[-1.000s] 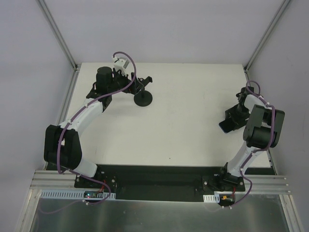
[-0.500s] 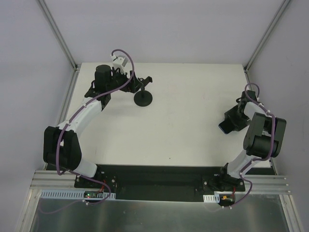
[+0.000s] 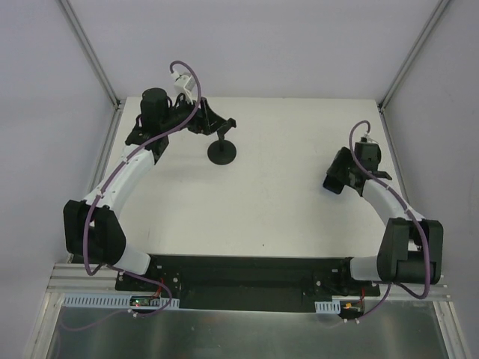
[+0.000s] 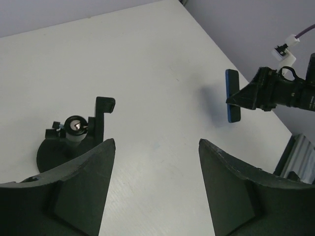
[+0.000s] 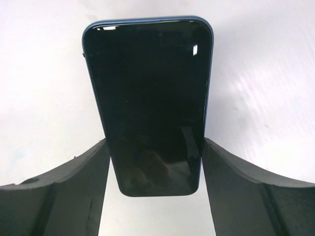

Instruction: Place the phone on the phone stand

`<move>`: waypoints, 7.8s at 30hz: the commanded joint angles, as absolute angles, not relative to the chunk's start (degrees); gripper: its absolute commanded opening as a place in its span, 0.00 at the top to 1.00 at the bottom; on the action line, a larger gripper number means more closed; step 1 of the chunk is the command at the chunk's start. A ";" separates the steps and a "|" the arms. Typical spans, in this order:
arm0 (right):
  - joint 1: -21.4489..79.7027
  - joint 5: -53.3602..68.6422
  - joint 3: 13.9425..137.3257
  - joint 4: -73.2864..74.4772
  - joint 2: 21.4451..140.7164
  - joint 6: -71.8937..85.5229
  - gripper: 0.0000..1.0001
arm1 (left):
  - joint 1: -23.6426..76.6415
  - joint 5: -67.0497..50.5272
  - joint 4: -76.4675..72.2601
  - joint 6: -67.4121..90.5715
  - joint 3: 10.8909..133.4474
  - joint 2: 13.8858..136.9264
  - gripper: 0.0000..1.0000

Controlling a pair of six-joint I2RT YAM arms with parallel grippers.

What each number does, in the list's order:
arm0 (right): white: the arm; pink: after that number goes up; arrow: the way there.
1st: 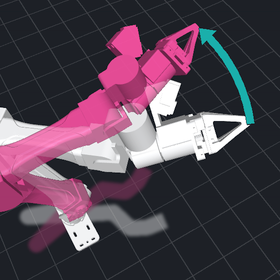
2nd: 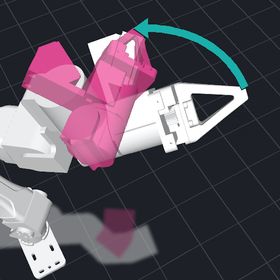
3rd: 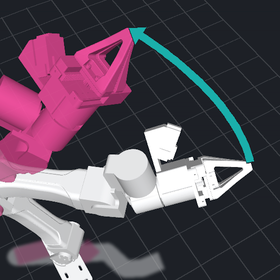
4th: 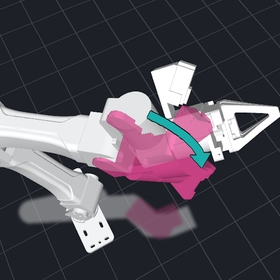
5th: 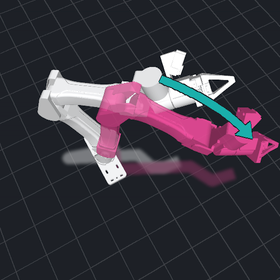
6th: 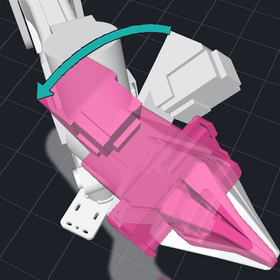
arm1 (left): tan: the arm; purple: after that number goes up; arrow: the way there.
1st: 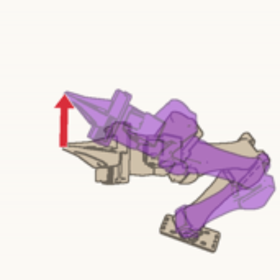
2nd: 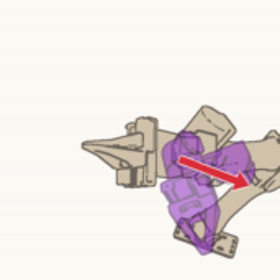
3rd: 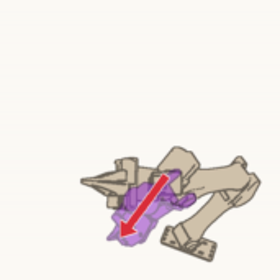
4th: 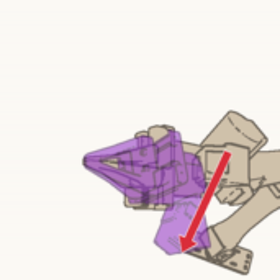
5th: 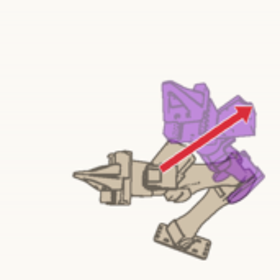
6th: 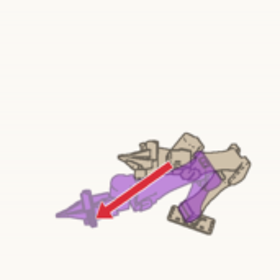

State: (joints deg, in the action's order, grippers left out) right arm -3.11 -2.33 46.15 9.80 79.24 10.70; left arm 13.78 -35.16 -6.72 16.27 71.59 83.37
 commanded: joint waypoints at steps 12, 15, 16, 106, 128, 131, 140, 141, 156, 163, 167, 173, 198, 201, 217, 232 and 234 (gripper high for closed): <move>32.77 -10.10 55.45 -9.31 74.00 -8.43 0.99 | 18.28 -56.95 -8.61 22.41 84.28 98.35 0.38; 36.11 -12.48 58.52 -10.63 75.76 -8.88 0.99 | 18.98 -57.83 -8.61 21.54 84.29 98.26 0.32; 36.56 -12.57 59.14 -11.24 76.11 -9.14 0.99 | 19.07 -57.83 -8.70 21.01 84.11 97.91 0.30; 27.33 30.94 86.84 -17.23 107.75 -18.10 0.55 | 24.26 -7.91 -4.57 6.68 78.75 73.56 1.00; 30.06 24.08 90.61 -19.60 113.82 -19.69 0.55 | 24.17 -10.63 -4.48 5.45 77.69 73.48 1.00; 30.15 24.96 90.70 -19.95 113.91 -19.86 0.56 | 24.17 -10.55 -3.96 5.36 77.96 73.56 1.00; 30.23 26.28 92.46 -20.57 115.40 -19.07 0.68 | 24.17 -9.58 -3.25 4.92 77.87 73.39 1.00; 30.15 26.37 92.37 -20.65 115.49 -19.07 0.68 | 24.17 -9.67 -3.25 5.01 77.78 73.39 1.00; 30.41 27.60 92.99 -20.83 115.93 -19.07 0.70 | 24.17 -11.08 -2.81 5.10 78.22 74.53 1.00; 30.50 27.77 92.99 -20.65 115.58 -19.69 0.84 | 23.99 -7.56 -2.37 6.59 78.13 74.88 1.00; 30.50 28.04 92.90 -20.66 115.23 -19.77 0.98 | 23.99 -5.89 -2.46 7.38 77.70 74.97 1.00; 30.50 26.19 91.59 -20.65 114.17 -20.04 0.99 | 23.20 -9.83 -3.34 7.30 77.96 77.69 1.00; 29.36 30.67 93.34 -17.58 114.96 -23.82 0.67 | 13.71 -23.55 -5.45 13.71 73.57 72.95 1.00; 29.44 30.59 93.78 -17.49 115.49 -23.73 0.66 | 13.80 -23.56 -5.54 13.80 73.39 72.69 1.00; 30.06 30.59 95.19 -16.17 116.46 -23.90 0.70 | 13.27 -20.92 -4.04 12.04 72.51 71.10 1.00; 30.06 31.81 97.12 -15.12 118.47 -23.29 0.80 | 13.27 -25.57 -4.92 12.30 73.65 73.74 1.00; 30.15 32.34 97.38 -15.38 118.56 -22.94 0.84 | 13.18 -26.27 -5.62 12.04 73.48 74.53 1.00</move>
State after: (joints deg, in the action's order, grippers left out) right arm 29.87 29.74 93.95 -13.67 118.21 -22.98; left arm 13.78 -23.14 -0.10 12.60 71.99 74.06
